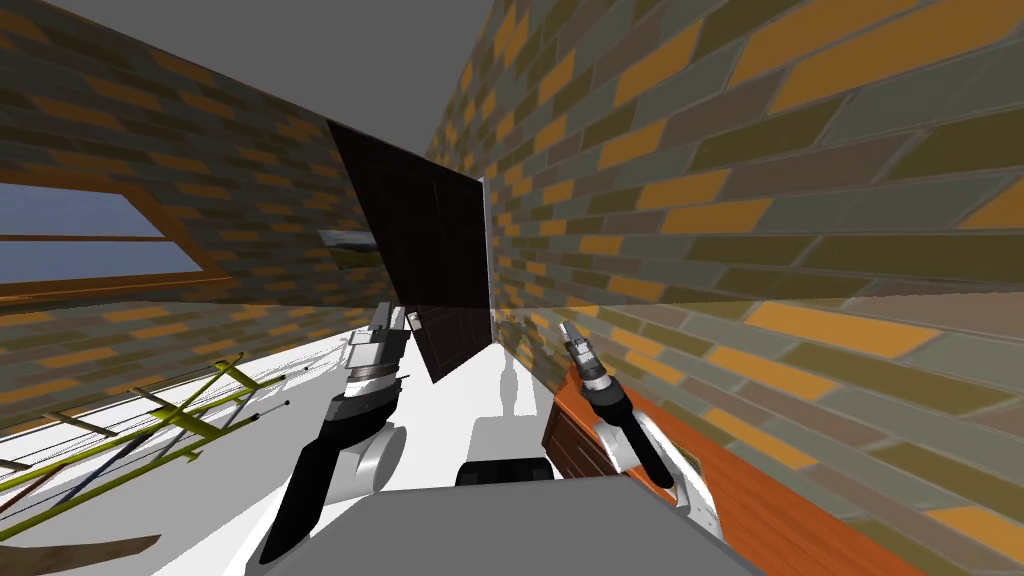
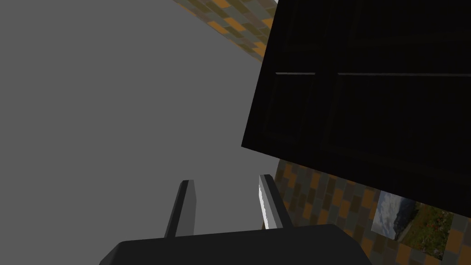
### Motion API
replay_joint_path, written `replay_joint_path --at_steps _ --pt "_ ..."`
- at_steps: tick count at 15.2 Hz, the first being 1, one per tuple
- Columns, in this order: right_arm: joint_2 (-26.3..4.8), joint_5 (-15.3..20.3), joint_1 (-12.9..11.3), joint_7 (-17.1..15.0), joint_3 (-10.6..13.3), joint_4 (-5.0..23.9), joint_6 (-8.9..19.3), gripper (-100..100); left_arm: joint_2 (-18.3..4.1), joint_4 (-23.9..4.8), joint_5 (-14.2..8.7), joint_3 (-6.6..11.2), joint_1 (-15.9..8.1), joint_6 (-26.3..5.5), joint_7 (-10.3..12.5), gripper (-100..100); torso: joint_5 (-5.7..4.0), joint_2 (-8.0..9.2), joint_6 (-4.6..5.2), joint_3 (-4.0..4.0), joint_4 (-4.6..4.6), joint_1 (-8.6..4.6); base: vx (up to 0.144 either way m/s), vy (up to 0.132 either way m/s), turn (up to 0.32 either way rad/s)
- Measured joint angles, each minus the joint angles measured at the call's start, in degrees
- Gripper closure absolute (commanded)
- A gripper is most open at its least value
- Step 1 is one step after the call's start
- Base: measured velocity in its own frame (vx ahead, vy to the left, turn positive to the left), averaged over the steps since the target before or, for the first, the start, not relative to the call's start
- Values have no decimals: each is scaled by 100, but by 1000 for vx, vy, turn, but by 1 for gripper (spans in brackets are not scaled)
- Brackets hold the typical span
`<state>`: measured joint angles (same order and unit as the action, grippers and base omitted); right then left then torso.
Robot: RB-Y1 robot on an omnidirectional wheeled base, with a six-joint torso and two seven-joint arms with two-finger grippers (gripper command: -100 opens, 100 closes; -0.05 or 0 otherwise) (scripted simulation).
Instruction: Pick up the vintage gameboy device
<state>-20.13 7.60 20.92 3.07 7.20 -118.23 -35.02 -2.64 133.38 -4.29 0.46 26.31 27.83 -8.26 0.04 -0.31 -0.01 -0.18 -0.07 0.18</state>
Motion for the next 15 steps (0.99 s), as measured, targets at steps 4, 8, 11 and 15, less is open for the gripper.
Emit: replay_joint_path --at_steps 4,8,11,15 --pt "-411 218 -168 66 313 460 -39 -100 0 0 0 0 0 0 0 0 1 -4 0 -2 -1 4 72 54 22" --pt "-855 453 -312 125 651 846 -9 -100 0 0 0 0 0 0 0 0 1 -4 0 -2 -1 -1 78 42 21" --pt "-1112 591 -440 165 854 1182 -37 -100 0 0 0 0 0 0 0 0 -1 -1 0 -1 0 -7 62 27 16" --pt "-1544 831 -629 217 1203 1621 -22 -100 0 0 0 0 0 0 0 0 0 -5 0 -3 -1 -1 78 43 20"
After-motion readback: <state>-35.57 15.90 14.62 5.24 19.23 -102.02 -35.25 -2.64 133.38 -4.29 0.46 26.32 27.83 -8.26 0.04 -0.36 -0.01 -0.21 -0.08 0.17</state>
